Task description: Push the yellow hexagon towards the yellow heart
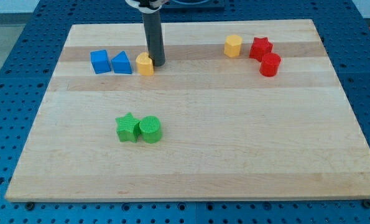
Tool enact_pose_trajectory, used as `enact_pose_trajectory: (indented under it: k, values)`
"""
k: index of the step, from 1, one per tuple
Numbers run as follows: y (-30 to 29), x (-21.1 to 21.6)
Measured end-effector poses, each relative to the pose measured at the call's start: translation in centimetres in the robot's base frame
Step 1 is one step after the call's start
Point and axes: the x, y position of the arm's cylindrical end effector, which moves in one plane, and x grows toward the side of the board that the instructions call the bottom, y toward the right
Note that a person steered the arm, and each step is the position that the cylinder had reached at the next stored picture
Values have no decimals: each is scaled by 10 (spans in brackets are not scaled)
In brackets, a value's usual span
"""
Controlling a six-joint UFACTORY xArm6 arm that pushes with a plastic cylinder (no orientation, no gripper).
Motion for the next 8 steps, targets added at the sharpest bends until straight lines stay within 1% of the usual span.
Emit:
enact_pose_trajectory:
  k: [1,2,3,4,5,6,7,8]
  values:
    - [25,0]
    - [81,-25]
    - [108,-89]
    - [126,-132]
    - [187,-122]
    - [252,-66]
    - [262,-39]
    - [258,-39]
